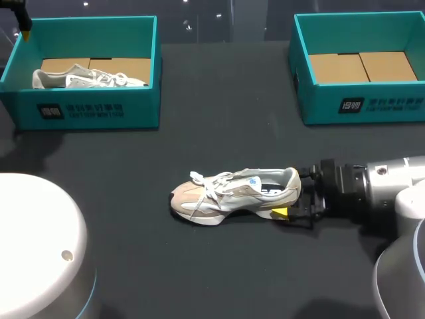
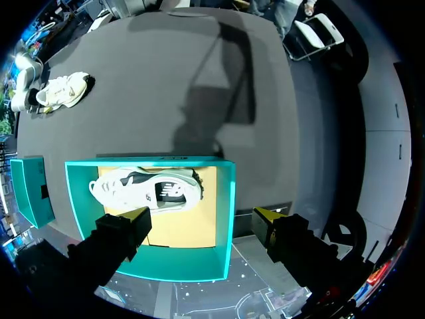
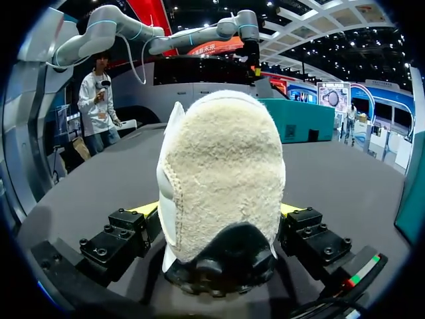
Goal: Take the shoe out of the shoebox, open the shoe tongue, remove and reinsert the insole, then place the shoe into the shoebox
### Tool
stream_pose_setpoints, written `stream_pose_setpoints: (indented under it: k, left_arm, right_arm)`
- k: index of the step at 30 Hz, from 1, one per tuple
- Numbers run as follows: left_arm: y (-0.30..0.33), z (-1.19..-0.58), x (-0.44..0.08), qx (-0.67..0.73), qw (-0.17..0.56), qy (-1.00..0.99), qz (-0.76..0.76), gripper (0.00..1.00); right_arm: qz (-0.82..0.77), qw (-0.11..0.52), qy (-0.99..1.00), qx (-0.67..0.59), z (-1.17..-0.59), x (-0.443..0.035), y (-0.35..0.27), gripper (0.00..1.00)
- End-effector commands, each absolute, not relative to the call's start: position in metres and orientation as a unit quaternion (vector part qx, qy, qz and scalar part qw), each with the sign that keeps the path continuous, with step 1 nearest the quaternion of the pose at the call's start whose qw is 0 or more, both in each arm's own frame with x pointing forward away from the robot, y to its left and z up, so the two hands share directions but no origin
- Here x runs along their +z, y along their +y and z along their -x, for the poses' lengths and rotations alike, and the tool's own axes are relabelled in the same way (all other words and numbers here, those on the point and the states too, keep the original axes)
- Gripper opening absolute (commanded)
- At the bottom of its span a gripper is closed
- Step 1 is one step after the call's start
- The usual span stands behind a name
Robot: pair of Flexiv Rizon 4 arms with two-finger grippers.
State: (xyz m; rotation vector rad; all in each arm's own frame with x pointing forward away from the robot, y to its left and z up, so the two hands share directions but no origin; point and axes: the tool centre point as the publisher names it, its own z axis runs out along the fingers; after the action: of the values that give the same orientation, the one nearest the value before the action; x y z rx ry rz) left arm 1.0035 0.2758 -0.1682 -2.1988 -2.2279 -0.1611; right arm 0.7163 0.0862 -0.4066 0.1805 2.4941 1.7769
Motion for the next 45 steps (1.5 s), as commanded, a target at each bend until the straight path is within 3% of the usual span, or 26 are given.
stream_pose_setpoints:
  k: [1,4,5,6,7,8,45]
  left_arm:
    - [0.2760,-1.0027,-0.1682,-0.053,0.003,-0.710,0.702,1.00]
    - [0.2760,-1.0027,-0.1682,-0.053,0.003,-0.710,0.702,1.00]
    - [0.2760,-1.0027,-0.1682,-0.053,0.003,-0.710,0.702,1.00]
    - [0.2760,-1.0027,-0.1682,-0.053,0.003,-0.710,0.702,1.00]
    - [0.2760,-1.0027,-0.1682,-0.053,0.003,-0.710,0.702,1.00]
    - [0.2760,-1.0027,-0.1682,-0.053,0.003,-0.710,0.702,1.00]
    - [0.2760,-1.0027,-0.1682,-0.053,0.003,-0.710,0.702,1.00]
  right_arm:
    - [-0.057,0.034,0.813,0.579,-0.7182,-0.4108,0.0938,1.00]
    - [-0.056,0.033,0.812,0.580,-0.7179,-0.4113,0.0960,1.00]
    - [-0.055,0.033,0.812,0.580,-0.7179,-0.4114,0.0963,0.84]
    - [-0.055,0.033,0.812,0.580,-0.7179,-0.4114,0.0965,0.38]
    - [-0.055,0.033,0.812,0.580,-0.7179,-0.4114,0.0966,0.11]
    - [-0.054,0.034,0.812,0.580,-0.7179,-0.4112,0.0968,0.00]
    - [-0.046,0.028,0.816,0.575,-0.7164,-0.4085,0.0887,0.00]
